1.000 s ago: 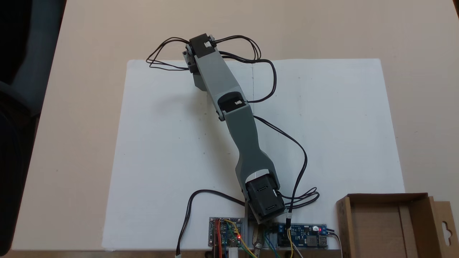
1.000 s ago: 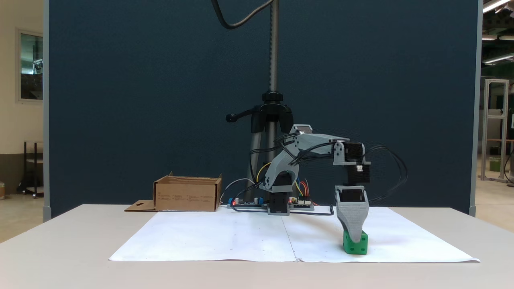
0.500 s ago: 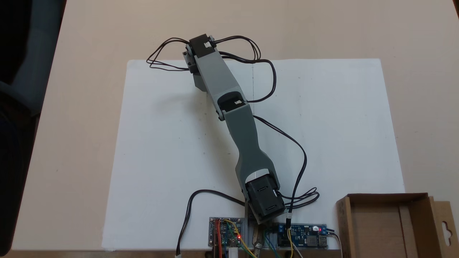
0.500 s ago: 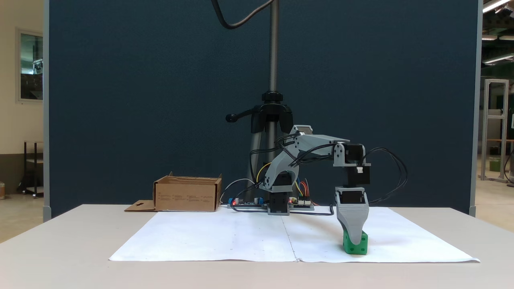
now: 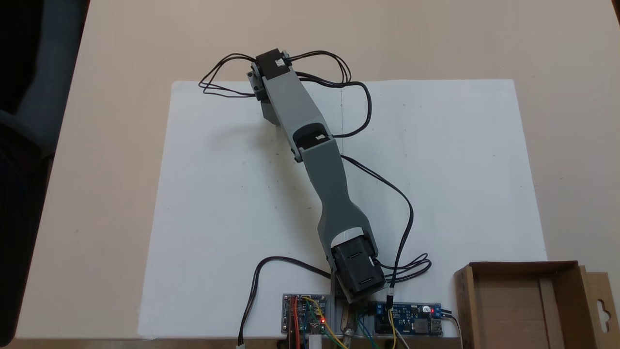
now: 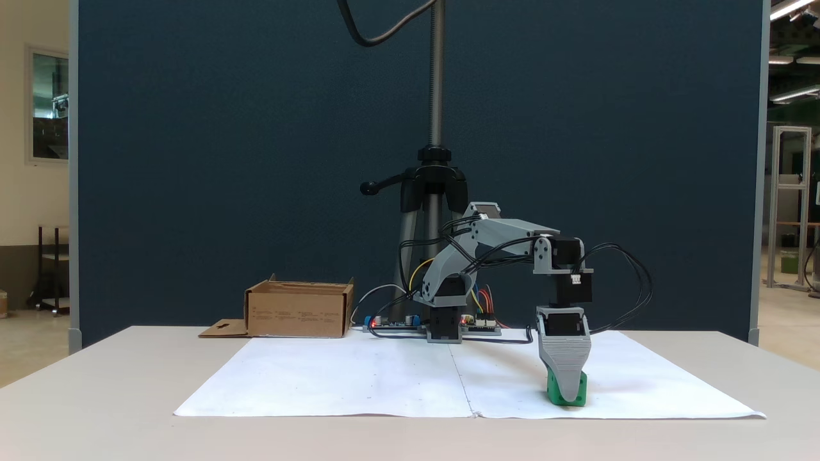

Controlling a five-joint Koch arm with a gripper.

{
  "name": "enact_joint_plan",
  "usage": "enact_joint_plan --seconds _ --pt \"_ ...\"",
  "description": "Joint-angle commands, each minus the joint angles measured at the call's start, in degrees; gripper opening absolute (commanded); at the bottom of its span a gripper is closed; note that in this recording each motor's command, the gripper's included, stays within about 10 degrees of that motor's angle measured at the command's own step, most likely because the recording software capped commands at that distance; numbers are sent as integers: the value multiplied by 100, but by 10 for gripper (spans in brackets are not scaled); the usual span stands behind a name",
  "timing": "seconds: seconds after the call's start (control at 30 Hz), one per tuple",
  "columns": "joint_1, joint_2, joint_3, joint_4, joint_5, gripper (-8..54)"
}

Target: Grasp a green dice and put it in the bin.

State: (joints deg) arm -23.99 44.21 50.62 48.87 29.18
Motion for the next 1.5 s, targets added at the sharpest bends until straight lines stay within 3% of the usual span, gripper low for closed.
enact_joint_plan --seconds 0.0,0.53,0.8,1.0,1.3,1.47 --pt "-26 70 -220 -132 422 355" --pt "26 9 -220 -176 396 329" --pt "62 9 -211 -167 404 123" --pt "237 132 -211 70 404 122" --pt "2382 2494 677 457 360 122" --pt "4280 3962 756 1239 -422 122"
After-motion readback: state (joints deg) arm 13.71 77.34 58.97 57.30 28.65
